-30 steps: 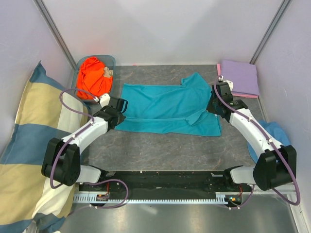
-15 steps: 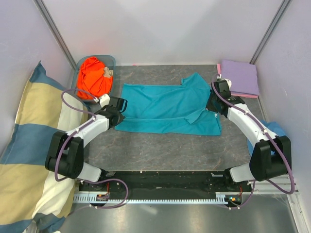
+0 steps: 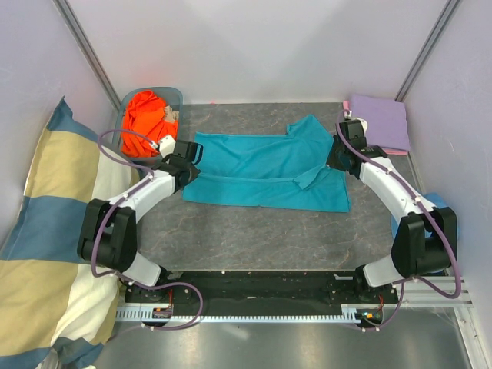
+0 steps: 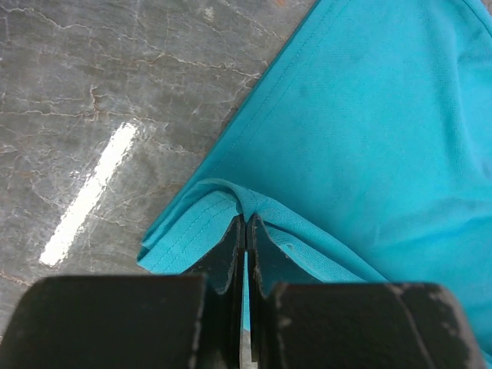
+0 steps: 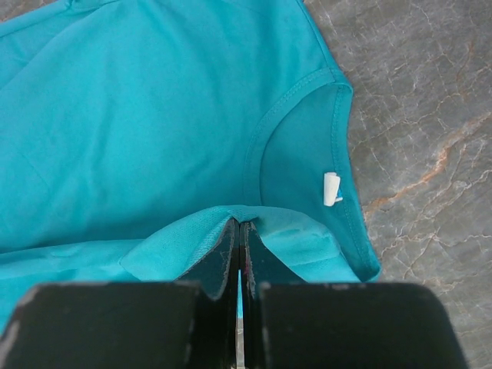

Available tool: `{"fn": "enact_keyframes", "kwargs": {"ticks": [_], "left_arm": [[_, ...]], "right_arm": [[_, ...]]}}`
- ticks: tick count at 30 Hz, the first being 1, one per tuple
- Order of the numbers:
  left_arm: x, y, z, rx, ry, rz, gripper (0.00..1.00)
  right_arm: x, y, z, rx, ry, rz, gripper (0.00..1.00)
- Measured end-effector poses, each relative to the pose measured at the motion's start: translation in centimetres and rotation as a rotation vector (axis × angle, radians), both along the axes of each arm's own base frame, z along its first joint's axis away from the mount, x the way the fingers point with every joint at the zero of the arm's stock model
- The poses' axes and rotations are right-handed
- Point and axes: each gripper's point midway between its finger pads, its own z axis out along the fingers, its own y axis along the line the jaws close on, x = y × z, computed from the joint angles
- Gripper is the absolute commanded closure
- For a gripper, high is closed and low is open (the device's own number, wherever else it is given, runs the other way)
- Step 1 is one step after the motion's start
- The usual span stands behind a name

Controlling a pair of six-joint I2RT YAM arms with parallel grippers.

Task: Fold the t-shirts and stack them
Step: Fold the flattened tshirt in 1/3 of the way

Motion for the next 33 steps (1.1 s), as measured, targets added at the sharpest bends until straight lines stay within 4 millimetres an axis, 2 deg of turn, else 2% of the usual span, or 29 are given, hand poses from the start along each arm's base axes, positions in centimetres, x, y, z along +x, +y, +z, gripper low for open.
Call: {"fn": "enact_keyframes", "kwargs": {"ticks": [8, 10, 11, 12, 13, 14, 15, 16, 21, 25, 29, 33], "left_arm": [[0.3, 0.1, -1.0, 0.008, 0.024, 0.005, 0.98], [0.3, 0.2, -1.2, 0.009, 0.029, 0.008, 0.94], [0.4, 0.3, -1.3, 0.010, 0.031, 0.011, 0.91], [0.4, 0.4, -1.3, 0.011, 0.032, 0.014, 0.88], [0.5, 0.5, -1.4, 0.012, 0.033, 0.018, 0.49], [0.6, 0.8, -1.4, 0.014, 0.033, 0.025, 0.22], [0.6, 1.0, -1.3, 0.018, 0.033, 0.031, 0.07], [0.7, 1.4, -1.1, 0.022, 0.032, 0.044, 0.00], [1.8, 3.1, 0.6, 0.046, -0.015, 0.111, 0.00], [1.8, 3.1, 1.9, 0.033, -0.049, 0.113, 0.00], [0.9, 2.4, 2.3, -0.003, -0.064, 0.083, 0.00], [-1.2, 1.2, 0.8, -0.022, -0.036, 0.032, 0.00]], "right_arm": [[0.8, -0.2, -1.0, -0.003, 0.015, 0.001, 1.00], [0.8, -0.2, -1.4, -0.003, 0.026, 0.002, 0.85], [0.9, -0.2, -1.6, -0.003, 0.030, 0.002, 0.74], [1.0, -0.4, -1.9, -0.008, 0.036, 0.003, 0.51], [1.1, -0.5, -2.0, -0.009, 0.040, -0.002, 0.44], [1.3, -0.8, -2.1, -0.012, 0.043, -0.010, 0.40], [1.6, -1.2, -2.1, -0.020, 0.041, -0.017, 0.35], [1.9, -1.6, -2.0, -0.025, 0.035, -0.027, 0.34], [3.1, -3.2, -0.5, -0.040, -0.020, -0.061, 0.31], [3.0, -2.6, 0.8, -0.010, -0.065, -0.034, 0.30], [1.1, -1.2, 1.2, 0.057, -0.084, 0.027, 0.30], [-1.6, 0.6, -0.1, 0.151, -0.066, 0.096, 0.30]]}}
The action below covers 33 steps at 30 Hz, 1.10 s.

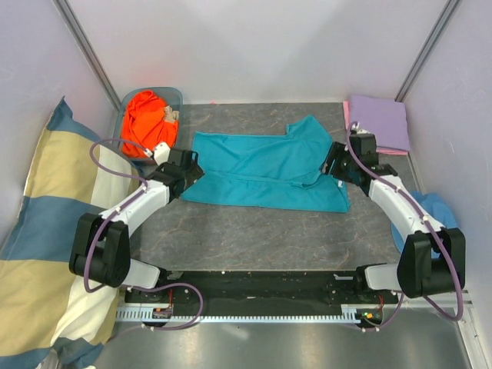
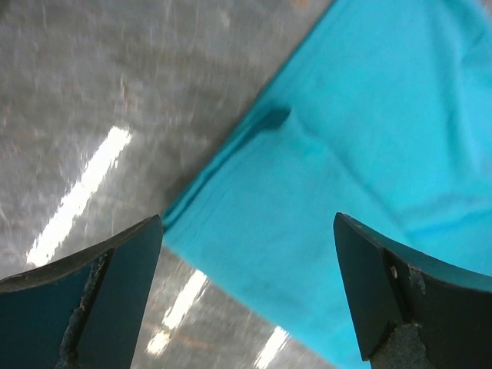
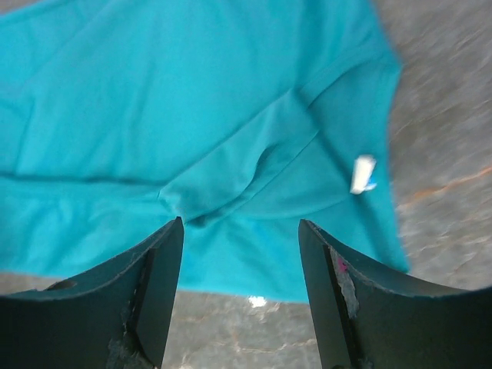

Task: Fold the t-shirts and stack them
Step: Fold the flattened tshirt in 1/3 of the way

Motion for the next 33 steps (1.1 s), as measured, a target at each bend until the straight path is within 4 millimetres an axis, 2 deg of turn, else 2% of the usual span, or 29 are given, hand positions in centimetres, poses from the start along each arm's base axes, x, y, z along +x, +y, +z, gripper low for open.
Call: {"fn": "enact_keyframes", "kwargs": {"ticks": [4, 8, 11, 16, 25, 33], "left_arm": [[-2.2, -1.2, -1.5, -0.007, 0.037, -0.055, 0.00], [-2.7, -1.7, -1.6, -0.014, 0.039, -0.075, 0.00], [-2.6, -1.8, -1.5, -0.019, 0.032, -0.077, 0.00], [-2.7, -2.1, -1.5, -0.025, 0.034, -0.085, 0.00], [-2.6, -2.3, -1.6, -0.031, 0.028, -0.091, 0.00], [-2.5, -2.4, -1.7, -0.034, 0.026, -0.094, 0.00]], "right_arm": [[-2.5, 2.1, -2.7, 0.098, 0.053, 0.065, 0.31], [-4.1, 4.4, -5.2, 0.204, 0.109, 0.116, 0.31], [-4.1, 6.0, -6.0, 0.268, 0.124, 0.148, 0.31], [-3.5, 8.2, -6.2, 0.319, 0.112, 0.189, 0.31], [-2.8, 9.4, -7.4, 0.352, 0.126, 0.198, 0.14], [-2.5, 9.5, -8.2, 0.354, 0.134, 0.194, 0.09]]}}
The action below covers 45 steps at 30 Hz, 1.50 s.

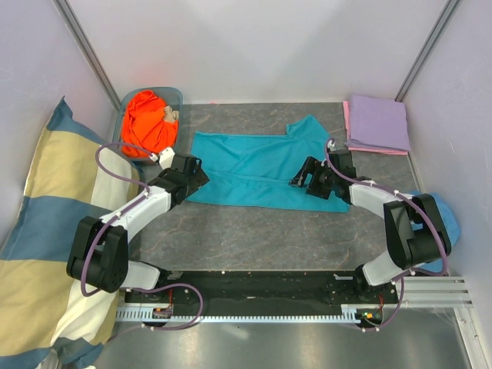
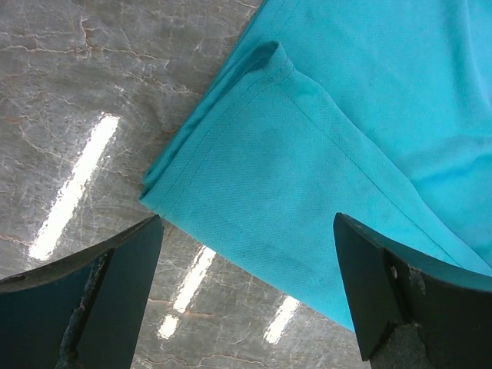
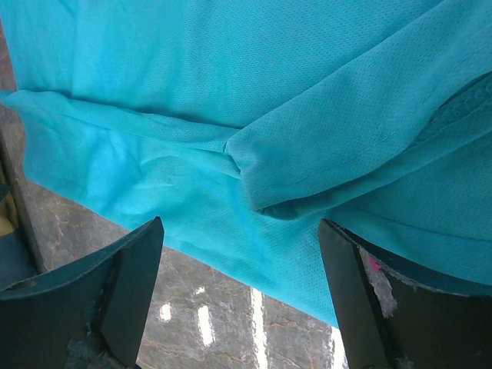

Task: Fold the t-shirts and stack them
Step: Fold the flattened tshirt in 1/3 of the way

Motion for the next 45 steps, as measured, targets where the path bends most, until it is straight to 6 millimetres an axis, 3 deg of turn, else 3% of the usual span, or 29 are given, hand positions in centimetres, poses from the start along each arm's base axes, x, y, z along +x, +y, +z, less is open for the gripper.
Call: {"fn": "enact_keyframes", "kwargs": {"ticks": [13, 27, 36, 41, 45], "left_arm": [[0.0, -0.3, 0.0, -0.012, -0.001, -0.011, 0.00], [0.0, -0.4, 0.0, -0.017, 0.001, -0.015, 0.00], [0.0, -0.4, -0.1, -0.017, 0.002, -0.015, 0.00], [-0.1, -0.4, -0.3, -0.015, 0.006, -0.015, 0.00], [-0.3, -0.2, -0.4, -0.005, 0.008, -0.010, 0.00]], "right_arm": [[1.7, 0.4, -1.2, -0.004, 0.019, -0.003, 0.06], [7.0, 1.5, 1.0, 0.000, -0.059, 0.005, 0.03], [12.4, 2.7, 2.2, -0.009, -0.135, 0.036, 0.02], [13.8, 2.7, 4.2, -0.037, -0.207, 0.054, 0.02], [12.6, 1.2, 5.6, -0.098, -0.221, 0.021, 0.02]]}}
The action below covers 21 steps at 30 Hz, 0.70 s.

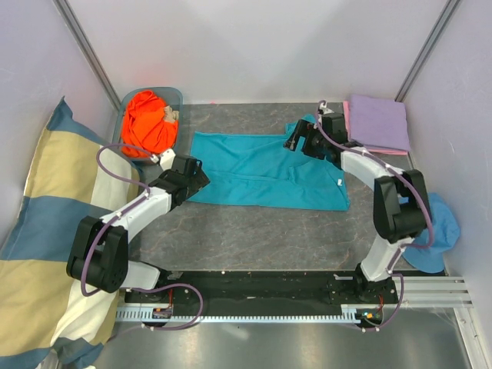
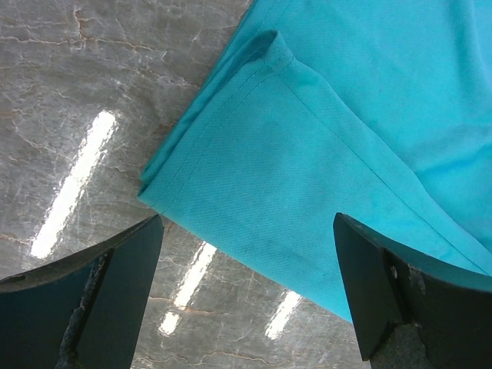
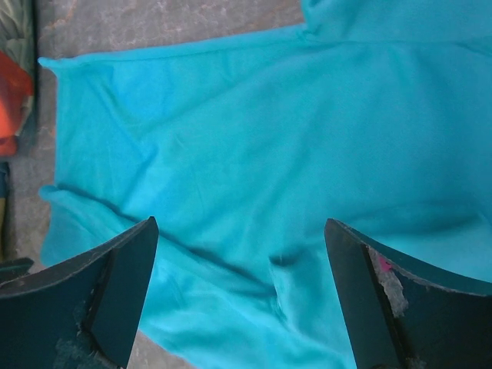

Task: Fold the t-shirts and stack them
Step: Fold the flattened tshirt in 1/3 of the way

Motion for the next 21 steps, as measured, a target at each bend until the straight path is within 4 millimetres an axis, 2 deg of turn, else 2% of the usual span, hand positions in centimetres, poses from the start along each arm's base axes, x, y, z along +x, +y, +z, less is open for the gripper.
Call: {"fn": "enact_keyframes", "kwargs": {"ticks": [5, 10, 13, 16, 21], "left_arm": [[-0.1, 0.0, -0.2, 0.005, 0.003, 0.001, 0.00], [0.2, -0.3, -0.6, 0.000, 0.005, -0.008, 0.00], [0.4, -0.9, -1.1, 0.002, 0.009, -0.034, 0.00], [0.7, -1.9, -1.7, 0.007, 0.016, -0.068, 0.00], [1.2, -4.5, -2.2, 0.010, 0.014, -0.151, 0.00]], "right_arm": [[-3.9, -2.5, 2.5, -0.056, -0.030, -0.067, 0.02], [-6.9, -4.2, 3.5, -0.091, -0.037, -0.113, 0.02], [-9.1, -4.8, 2.3, -0.109, 0.000, -0.122, 0.02], [-11.8, -5.0, 0.2, -0.121, 0.059, -0.124, 0.02], [-13.8, -4.7, -2.3, -0.128, 0.124, -0.109, 0.02]]}}
